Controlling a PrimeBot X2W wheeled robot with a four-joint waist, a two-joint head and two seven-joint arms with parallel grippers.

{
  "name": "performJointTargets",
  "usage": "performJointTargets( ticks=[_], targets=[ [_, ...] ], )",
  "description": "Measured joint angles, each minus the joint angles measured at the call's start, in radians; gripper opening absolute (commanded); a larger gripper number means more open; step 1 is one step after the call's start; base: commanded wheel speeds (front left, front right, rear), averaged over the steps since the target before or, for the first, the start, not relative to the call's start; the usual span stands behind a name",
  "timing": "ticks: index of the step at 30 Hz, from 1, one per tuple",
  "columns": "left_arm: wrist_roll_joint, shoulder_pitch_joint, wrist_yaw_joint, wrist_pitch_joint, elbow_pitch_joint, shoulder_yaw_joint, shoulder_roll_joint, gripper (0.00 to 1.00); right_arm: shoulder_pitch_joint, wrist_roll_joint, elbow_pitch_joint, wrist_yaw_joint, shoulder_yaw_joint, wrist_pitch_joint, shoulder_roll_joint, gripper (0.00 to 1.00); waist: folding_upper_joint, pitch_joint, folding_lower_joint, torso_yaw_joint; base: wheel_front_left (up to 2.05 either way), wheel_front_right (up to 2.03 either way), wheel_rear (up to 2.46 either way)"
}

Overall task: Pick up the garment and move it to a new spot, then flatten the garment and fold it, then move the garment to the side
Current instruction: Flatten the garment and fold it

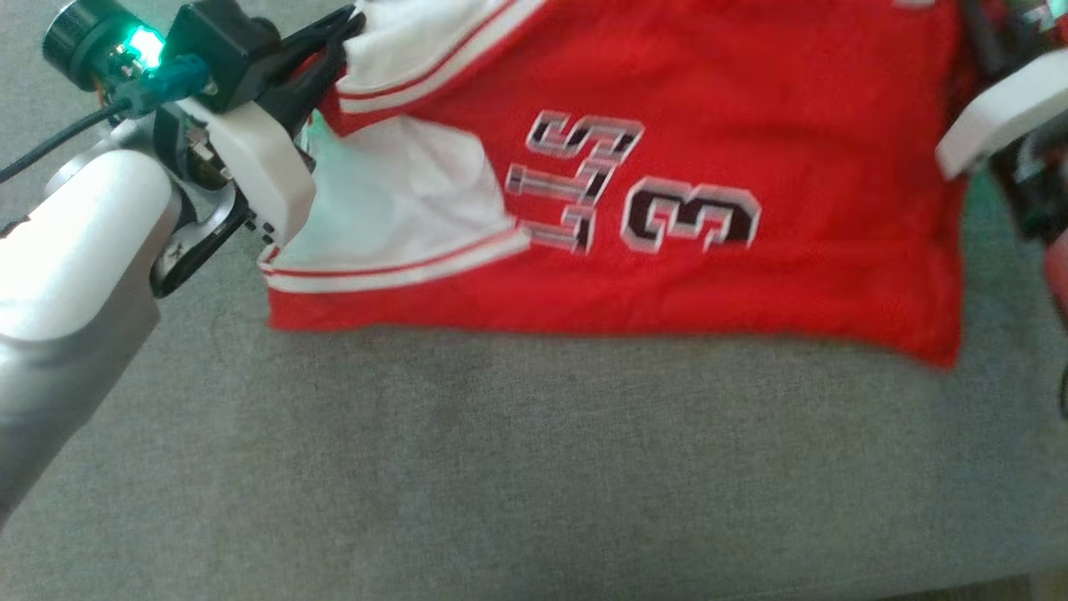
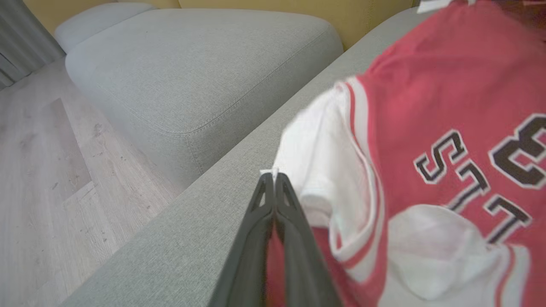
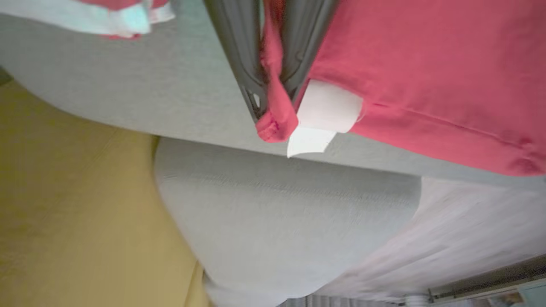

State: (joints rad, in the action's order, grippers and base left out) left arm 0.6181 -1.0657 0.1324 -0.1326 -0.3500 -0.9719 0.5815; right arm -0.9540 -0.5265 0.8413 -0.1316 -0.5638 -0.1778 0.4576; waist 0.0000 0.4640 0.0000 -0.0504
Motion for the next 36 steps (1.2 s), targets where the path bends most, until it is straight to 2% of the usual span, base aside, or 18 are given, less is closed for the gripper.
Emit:
performJointTargets(
  ticks=[2, 3, 4, 5, 10, 14, 20, 24, 27, 32, 34, 36],
  targets=[
    [0.016, -0.001, 0.0, 0.004, -0.005, -0.002, -0.004, 0.0, -0.038, 0.018, 0.031, 0.0, 0.019, -0.03, 0.002, 0.0, 0.0, -0.001, 0.0, 0.001, 0.0, 0.0, 0.0],
    [0.026, -0.001, 0.0, 0.009, -0.005, -0.002, -0.007, 0.23, -0.049, 0.023, 0.04, 0.0, 0.02, -0.035, 0.0, 0.0, 0.0, -0.001, -0.0001, 0.001, 0.0, 0.0, 0.0],
    [0.03, -0.002, 0.0, 0.014, -0.007, -0.002, -0.009, 0.87, -0.055, 0.026, 0.049, 0.0, 0.02, -0.041, -0.002, 0.0, 0.0, 0.0, -0.0001, 0.0, 0.0, 0.0, 0.0],
    [0.029, -0.004, -0.005, 0.021, -0.01, -0.001, -0.009, 1.0, -0.056, 0.027, 0.056, 0.0, 0.016, -0.043, -0.005, 0.0, 0.0, 0.0, 0.0, 0.0, 0.0, 0.0, 0.0],
    [0.016, -0.056, -0.036, 0.042, -0.027, 0.014, -0.008, 1.0, -0.052, 0.025, 0.08, 0.0, -0.01, -0.052, -0.03, 0.0, 0.0, 0.009, 0.0, -0.01, 0.0, 0.0, 0.0],
    [0.013, -0.107, -0.036, 0.015, -0.029, 0.017, -0.011, 1.0, -0.049, 0.011, 0.084, 0.0, -0.032, -0.056, -0.039, 0.0, 0.0, 0.02, -0.0001, -0.021, 0.0, 0.0, 0.0],
    [0.051, -0.14, -0.016, -0.172, -0.081, -0.05, -0.042, 1.0, -0.05, -0.012, 0.088, 0.0, -0.064, -0.066, -0.047, 0.0, 0.0, 0.051, 0.0, -0.037, 0.0, 0.0, 0.0],
    [0.067, -0.163, -0.008, -0.313, -0.127, -0.098, -0.04, 1.0, -0.051, -0.023, 0.087, 0.0, -0.088, -0.07, -0.068, 0.0, 0.0, 0.072, 0.0, -0.054, 0.0, 0.0, 0.0],
    [0.096, -0.191, -0.008, -0.369, -0.129, -0.107, -0.038, 1.0, -0.052, -0.042, 0.091, 0.0, -0.104, -0.07, -0.071, 0.0, 0.0, 0.084, 0.0, -0.067, 0.0, 0.0, 0.0],
    [0.104, -0.204, -0.007, -0.39, -0.114, -0.117, -0.031, 1.0, -0.053, -0.055, 0.104, 0.0, -0.107, -0.07, -0.071, 0.0, 0.0, 0.086, 0.0, -0.07, 0.0, 0.0, 0.0],
    [0.115, -0.204, -0.007, -0.414, -0.109, -0.128, -0.025, 0.78, -0.053, -0.063, 0.107, 0.0, -0.108, -0.07, -0.071, 0.0, 0.0, 0.085, 0.0, -0.072, 0.0, 0.0, 0.0],
    [0.129, -0.204, -0.007, -0.442, -0.103, -0.129, -0.018, 0.49, -0.053, -0.063, 0.106, 0.0, -0.108, -0.07, -0.073, 0.0, 0.0, 0.084, 0.0, -0.074, 0.0, 0.0, 0.0]
  ],
)
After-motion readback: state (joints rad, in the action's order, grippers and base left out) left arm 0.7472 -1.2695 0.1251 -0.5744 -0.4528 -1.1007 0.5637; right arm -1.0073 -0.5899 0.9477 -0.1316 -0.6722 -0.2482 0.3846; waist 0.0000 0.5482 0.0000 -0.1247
